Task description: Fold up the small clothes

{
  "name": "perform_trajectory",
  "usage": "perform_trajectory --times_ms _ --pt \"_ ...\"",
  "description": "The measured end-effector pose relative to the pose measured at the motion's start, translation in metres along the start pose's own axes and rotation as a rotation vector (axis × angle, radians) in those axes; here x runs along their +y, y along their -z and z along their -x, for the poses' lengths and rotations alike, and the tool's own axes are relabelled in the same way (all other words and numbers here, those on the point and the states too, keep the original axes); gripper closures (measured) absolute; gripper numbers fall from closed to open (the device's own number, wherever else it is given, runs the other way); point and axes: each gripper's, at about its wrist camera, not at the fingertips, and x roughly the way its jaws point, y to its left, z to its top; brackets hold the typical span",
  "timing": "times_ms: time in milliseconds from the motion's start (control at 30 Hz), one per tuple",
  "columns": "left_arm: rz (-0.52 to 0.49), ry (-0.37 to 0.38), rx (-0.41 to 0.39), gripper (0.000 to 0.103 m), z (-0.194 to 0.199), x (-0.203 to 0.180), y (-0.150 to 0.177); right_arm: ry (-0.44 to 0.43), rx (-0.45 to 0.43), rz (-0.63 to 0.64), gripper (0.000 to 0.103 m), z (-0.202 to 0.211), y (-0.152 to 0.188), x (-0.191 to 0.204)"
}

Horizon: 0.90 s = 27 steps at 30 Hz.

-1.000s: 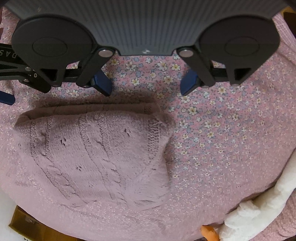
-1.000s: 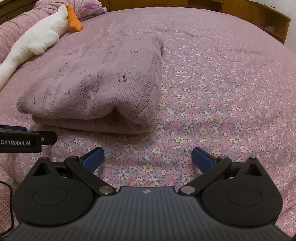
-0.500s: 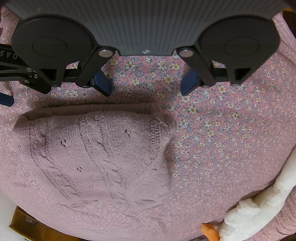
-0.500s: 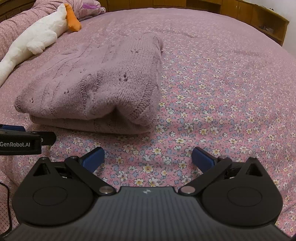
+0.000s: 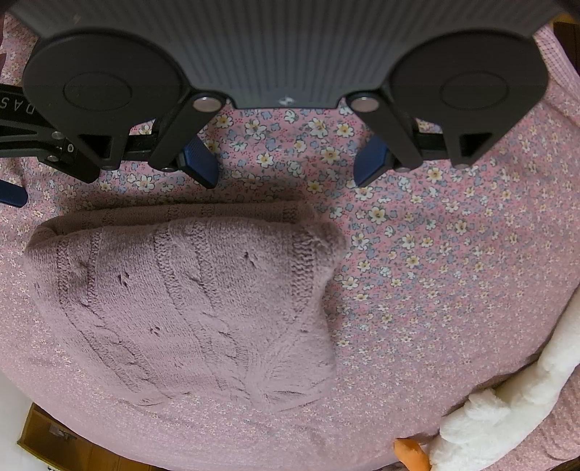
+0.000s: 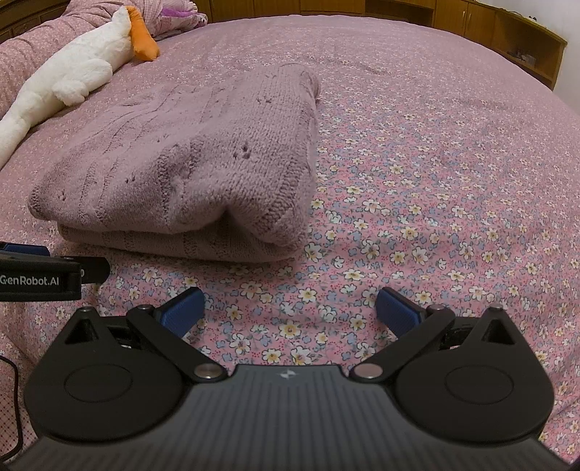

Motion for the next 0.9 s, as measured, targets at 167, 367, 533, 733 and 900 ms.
perform_trajectory --times_ms 167,367,533,733,900 --pt "-0.001 0.002 0.000 0.020 -0.0016 0.0026 -0.0003 0.001 0.001 0.001 0.000 -0.0005 0.0002 0.0002" --pt "0.000 0.003 0.001 0.020 -0.0017 0.0021 -0.0007 0.001 0.000 0.001 0.000 -0.0001 -0.0001 0.0005" --pt "0.001 0.001 0.002 0.020 -0.0018 0.0014 -0.0009 0.001 -0.001 0.002 0.000 -0.0002 0.0000 0.0004" --pt "0.001 0.001 0.002 0.020 -0.0018 0.0014 -0.0010 0.001 -0.001 0.002 0.000 -0.0003 0.0002 0.0004" --pt "0.001 0.002 0.002 0.020 -0.0018 0.0016 -0.0010 0.001 -0.001 0.002 0.000 -0.0003 0.0005 0.0007"
